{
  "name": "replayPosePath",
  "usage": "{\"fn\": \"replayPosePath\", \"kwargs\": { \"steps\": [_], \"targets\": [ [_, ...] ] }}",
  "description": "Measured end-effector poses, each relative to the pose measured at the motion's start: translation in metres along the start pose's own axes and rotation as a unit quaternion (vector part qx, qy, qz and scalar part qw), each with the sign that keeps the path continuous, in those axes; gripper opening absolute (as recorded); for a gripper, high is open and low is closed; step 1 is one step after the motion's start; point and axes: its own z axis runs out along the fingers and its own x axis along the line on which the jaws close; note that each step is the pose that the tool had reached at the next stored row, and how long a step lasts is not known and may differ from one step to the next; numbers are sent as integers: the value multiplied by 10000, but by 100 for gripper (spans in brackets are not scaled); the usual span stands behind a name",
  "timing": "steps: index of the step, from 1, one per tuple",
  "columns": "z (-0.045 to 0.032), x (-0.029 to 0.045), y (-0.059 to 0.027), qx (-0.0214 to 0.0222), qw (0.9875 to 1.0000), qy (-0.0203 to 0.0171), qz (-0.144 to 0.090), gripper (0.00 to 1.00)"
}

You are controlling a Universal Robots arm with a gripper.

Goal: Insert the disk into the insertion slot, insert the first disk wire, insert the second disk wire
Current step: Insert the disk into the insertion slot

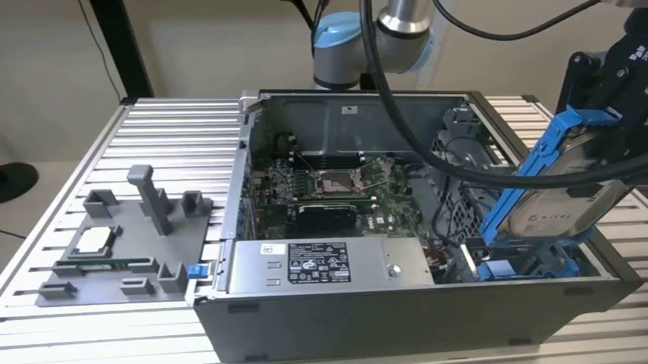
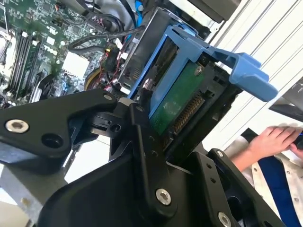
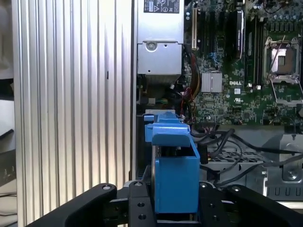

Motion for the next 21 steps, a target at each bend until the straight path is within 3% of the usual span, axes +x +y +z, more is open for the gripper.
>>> {"fn": "replayPosePath", "kwargs": {
  "steps": [4, 12, 15, 21],
  "targets": [
    [84, 2, -6, 0, 10000, 0, 0, 0],
    [89, 3, -6, 1, 10000, 58, 2, 0],
    [101, 2, -6, 1, 10000, 59, 2, 0],
    [200, 3, -24, 1, 10000, 56, 2, 0]
  ]
}}
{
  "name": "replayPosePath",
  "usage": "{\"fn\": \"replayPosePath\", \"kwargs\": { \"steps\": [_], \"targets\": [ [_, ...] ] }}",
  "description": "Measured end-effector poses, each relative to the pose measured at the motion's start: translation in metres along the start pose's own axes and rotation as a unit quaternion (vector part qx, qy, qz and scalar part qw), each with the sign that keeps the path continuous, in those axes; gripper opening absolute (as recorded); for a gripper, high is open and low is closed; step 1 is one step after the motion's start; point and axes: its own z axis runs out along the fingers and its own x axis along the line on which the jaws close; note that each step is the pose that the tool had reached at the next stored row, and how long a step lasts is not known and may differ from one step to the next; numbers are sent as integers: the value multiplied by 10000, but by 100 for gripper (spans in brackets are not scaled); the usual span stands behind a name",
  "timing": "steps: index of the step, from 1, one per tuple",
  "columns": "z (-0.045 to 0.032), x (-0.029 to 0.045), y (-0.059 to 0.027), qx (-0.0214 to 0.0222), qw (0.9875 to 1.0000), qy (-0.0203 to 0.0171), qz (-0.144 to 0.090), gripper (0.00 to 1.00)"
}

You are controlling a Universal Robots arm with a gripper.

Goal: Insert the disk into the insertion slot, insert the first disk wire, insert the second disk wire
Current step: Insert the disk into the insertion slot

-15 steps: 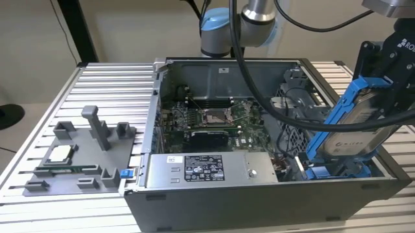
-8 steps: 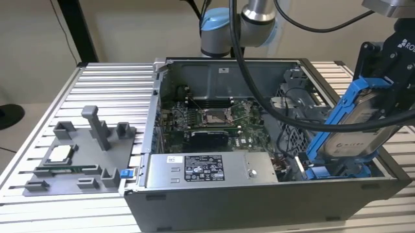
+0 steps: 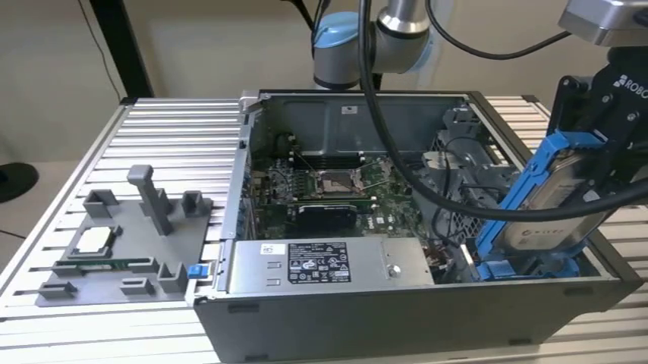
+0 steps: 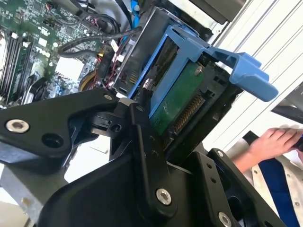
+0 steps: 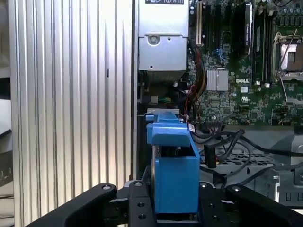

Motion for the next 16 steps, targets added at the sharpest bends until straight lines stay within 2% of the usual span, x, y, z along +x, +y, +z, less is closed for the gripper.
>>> {"fn": "replayPosePath", "kwargs": {
  "steps": [9, 16],
  "targets": [
    [95, -37, -13, 0, 10000, -10, 0, 0],
    [159, -66, -21, -1, 10000, -32, -1, 0]
  ]
}}
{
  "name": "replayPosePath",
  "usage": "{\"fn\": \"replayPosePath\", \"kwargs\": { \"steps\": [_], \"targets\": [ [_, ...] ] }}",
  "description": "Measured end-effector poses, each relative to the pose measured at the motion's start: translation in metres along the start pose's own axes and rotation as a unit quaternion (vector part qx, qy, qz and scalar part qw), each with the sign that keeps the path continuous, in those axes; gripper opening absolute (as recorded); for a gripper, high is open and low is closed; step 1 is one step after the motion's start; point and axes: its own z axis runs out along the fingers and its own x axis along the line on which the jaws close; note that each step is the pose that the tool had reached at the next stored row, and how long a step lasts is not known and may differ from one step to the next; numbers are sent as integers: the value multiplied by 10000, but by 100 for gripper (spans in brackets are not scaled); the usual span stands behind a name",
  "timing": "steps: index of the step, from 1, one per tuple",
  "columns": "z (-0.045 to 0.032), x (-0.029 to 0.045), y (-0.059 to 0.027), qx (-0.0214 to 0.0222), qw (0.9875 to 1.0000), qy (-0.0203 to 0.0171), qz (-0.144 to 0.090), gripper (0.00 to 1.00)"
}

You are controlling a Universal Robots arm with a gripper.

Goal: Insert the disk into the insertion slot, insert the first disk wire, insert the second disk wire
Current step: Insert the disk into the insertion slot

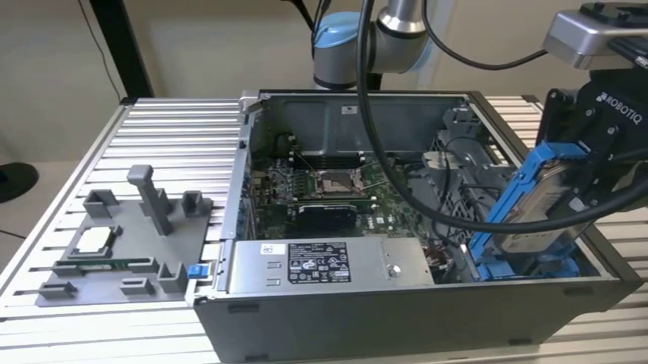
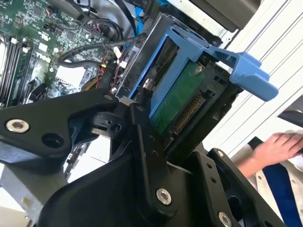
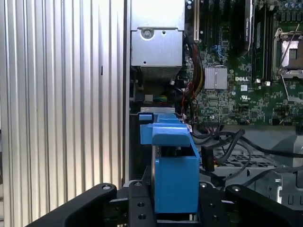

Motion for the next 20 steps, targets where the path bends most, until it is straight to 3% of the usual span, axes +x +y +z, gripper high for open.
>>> {"fn": "replayPosePath", "kwargs": {
  "steps": [7, 20],
  "targets": [
    [69, -9, -21, 0, 10000, -25, -1, 0],
    [305, -20, -31, -1, 10000, -39, -2, 0]
  ]
}}
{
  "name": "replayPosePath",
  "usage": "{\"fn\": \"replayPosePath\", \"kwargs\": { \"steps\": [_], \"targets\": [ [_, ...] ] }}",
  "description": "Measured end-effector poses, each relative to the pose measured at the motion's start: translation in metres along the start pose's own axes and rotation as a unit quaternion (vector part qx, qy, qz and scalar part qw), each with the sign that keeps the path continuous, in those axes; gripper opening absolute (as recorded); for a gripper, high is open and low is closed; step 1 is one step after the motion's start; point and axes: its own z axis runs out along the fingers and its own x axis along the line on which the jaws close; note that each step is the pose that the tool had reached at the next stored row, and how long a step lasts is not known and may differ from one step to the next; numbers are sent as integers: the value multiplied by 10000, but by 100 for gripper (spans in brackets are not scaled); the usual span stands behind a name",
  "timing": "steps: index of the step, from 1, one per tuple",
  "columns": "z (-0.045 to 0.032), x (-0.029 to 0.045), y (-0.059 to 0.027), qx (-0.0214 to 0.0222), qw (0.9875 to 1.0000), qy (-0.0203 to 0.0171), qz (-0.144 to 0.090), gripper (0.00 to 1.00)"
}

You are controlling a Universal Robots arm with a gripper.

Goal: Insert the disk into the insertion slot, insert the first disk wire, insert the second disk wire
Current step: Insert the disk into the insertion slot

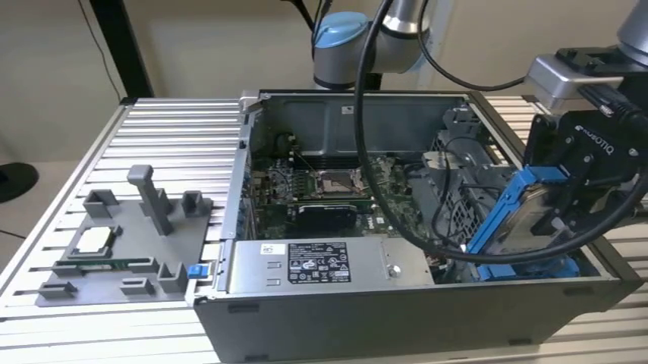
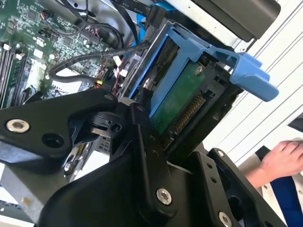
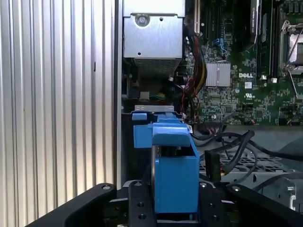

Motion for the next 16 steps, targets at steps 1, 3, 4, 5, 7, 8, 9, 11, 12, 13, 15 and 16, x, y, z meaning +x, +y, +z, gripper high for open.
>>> {"fn": "replayPosePath", "kwargs": {
  "steps": [1, 3, 4, 5, 7, 8, 9, 11, 12, 13, 15, 16],
  "targets": [
    [18, 0, 0, 0, 10000, 0, 0, 0],
    [54, -1, -2, 0, 10000, 0, 0, 0],
    [72, -1, -3, 0, 10000, 0, 0, 0],
    [92, -1, -3, 0, 10000, 0, 0, 0],
    [123, -2, -5, 0, 10000, 0, 0, 0],
    [126, -2, -5, 0, 10000, 0, 1, 0],
    [126, -2, -5, 0, 10000, 1, 0, 0],
    [126, -2, -5, 0, 10000, 1, 0, 0],
    [126, -2, -5, 0, 10000, 1, 0, 0],
    [127, -2, -4, 0, 10000, 1, 0, 0],
    [127, -2, -5, 0, 10000, 1, 0, 0],
    [127, -2, -4, -1, 10000, 1, 0, 0]
  ]
}}
